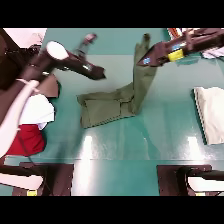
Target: Fold the shirts.
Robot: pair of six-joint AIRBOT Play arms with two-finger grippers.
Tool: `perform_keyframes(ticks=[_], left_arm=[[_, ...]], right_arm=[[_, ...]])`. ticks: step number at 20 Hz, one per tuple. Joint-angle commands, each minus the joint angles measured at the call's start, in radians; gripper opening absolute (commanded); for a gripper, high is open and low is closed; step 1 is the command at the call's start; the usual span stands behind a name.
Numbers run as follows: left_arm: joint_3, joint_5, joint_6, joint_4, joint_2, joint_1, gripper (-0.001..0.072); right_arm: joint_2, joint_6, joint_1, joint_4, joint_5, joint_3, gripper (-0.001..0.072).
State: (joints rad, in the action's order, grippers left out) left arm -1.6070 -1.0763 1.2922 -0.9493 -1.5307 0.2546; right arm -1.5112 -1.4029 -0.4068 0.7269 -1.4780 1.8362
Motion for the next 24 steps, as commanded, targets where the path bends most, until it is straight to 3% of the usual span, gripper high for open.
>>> perform_keyframes(ticks=[1, 5, 6, 7, 8, 9, 12, 14, 17, 24], left_arm=[[-0.001, -0.034, -0.013, -0.085, 0.141, -0.164, 0.0028], [-0.001, -0.087, -0.017, -0.095, 0.221, -0.312, 0.0028], [0.000, -0.109, -0.017, -0.095, 0.226, -0.338, 0.0028], [0.000, -0.133, -0.017, -0.095, 0.227, -0.356, 0.0028], [0.000, -0.157, -0.017, -0.095, 0.227, -0.368, 0.0028], [0.000, -0.171, -0.018, -0.095, 0.227, -0.374, 0.0028], [0.000, -0.173, -0.018, -0.092, 0.227, -0.373, 0.0028], [0.000, -0.175, -0.018, -0.091, 0.227, -0.373, 0.0028], [0.000, -0.193, -0.018, -0.091, 0.227, -0.373, 0.0028], [0.000, -0.187, -0.018, -0.087, 0.226, -0.370, 0.0028]], right_arm=[[-0.078, 0.018, -0.160, -0.002, 0.100, 0.001, 0.0017], [-0.196, 0.028, -0.376, -0.002, 0.246, 0.001, 0.0021], [-0.221, 0.068, -0.419, -0.002, 0.258, 0.001, 0.0055], [-0.243, 0.099, -0.452, -0.002, 0.259, 0.001, 0.0290], [-0.258, 0.109, -0.473, 0.002, 0.254, 0.001, 0.0572], [-0.267, 0.118, -0.481, 0.003, 0.240, 0.001, 0.0634], [-0.262, 0.118, -0.430, 0.074, 0.150, 0.000, 0.0621], [-0.251, 0.097, -0.357, 0.193, 0.049, -0.001, 0.0552], [-0.200, 0.072, -0.212, 0.302, 0.009, -0.100, 0.0552], [-0.172, 0.078, 0.154, 0.129, 0.154, -0.437, 0.0555]])
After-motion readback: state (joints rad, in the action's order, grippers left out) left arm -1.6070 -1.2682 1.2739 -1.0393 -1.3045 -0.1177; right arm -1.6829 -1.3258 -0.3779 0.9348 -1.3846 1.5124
